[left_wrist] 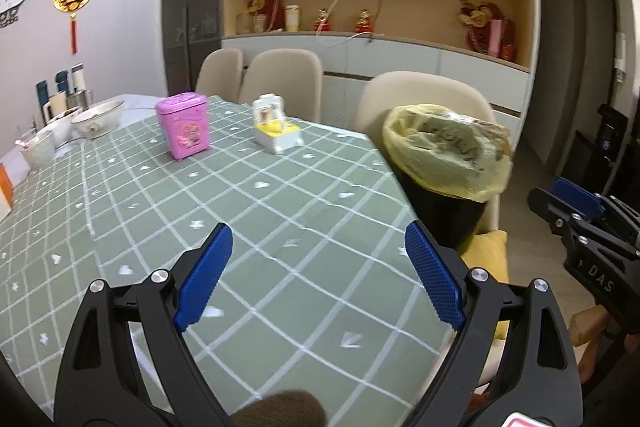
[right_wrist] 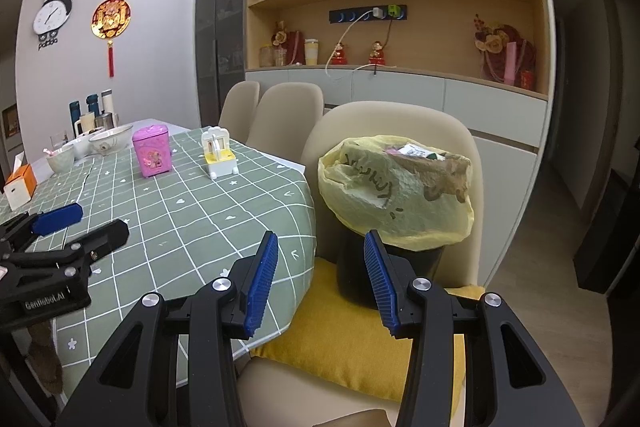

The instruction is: Collect trash

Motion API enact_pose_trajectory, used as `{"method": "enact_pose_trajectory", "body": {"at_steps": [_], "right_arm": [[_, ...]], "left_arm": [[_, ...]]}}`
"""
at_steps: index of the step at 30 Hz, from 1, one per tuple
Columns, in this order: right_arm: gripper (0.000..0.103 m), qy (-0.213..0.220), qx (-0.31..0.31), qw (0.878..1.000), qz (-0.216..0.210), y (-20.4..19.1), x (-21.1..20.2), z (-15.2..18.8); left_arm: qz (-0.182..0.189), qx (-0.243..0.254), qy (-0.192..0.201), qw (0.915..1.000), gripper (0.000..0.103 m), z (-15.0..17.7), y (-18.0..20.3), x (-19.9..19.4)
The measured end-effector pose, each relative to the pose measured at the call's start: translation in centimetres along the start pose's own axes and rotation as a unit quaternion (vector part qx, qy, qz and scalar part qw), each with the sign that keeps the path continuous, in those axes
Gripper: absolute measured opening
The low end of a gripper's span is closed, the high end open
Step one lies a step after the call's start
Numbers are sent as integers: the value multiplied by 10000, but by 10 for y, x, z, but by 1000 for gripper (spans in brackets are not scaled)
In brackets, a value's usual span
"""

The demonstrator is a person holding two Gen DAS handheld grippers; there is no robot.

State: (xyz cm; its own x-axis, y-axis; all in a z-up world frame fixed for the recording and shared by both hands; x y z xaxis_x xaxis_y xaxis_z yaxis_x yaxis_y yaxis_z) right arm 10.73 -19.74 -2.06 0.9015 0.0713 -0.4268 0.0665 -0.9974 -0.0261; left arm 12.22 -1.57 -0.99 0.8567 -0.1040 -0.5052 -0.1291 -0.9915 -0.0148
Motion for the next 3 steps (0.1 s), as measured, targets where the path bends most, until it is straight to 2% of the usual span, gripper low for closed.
{"method": "enact_pose_trajectory", "body": {"at_steps": [2,3], "right_arm": [[43,-58,-214,9995,-222,-13,11,-11],[43,-160,-401,9979,-493,-30,21,-19]], "left_arm": [[-305,-152,18,9994,84,-7,-33,1],[-489,-269,2,9984,84,-8,-52,1]]}}
Point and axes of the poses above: each gripper's, at about its wrist camera, not at the fingertips, and x roughly the way its jaws point, y to its right, z to its underside, the point moved 6 cm from there along x, roughly the way its jaws point, and after that the axes turned 3 degrees about -z, right-handed, at the moved point
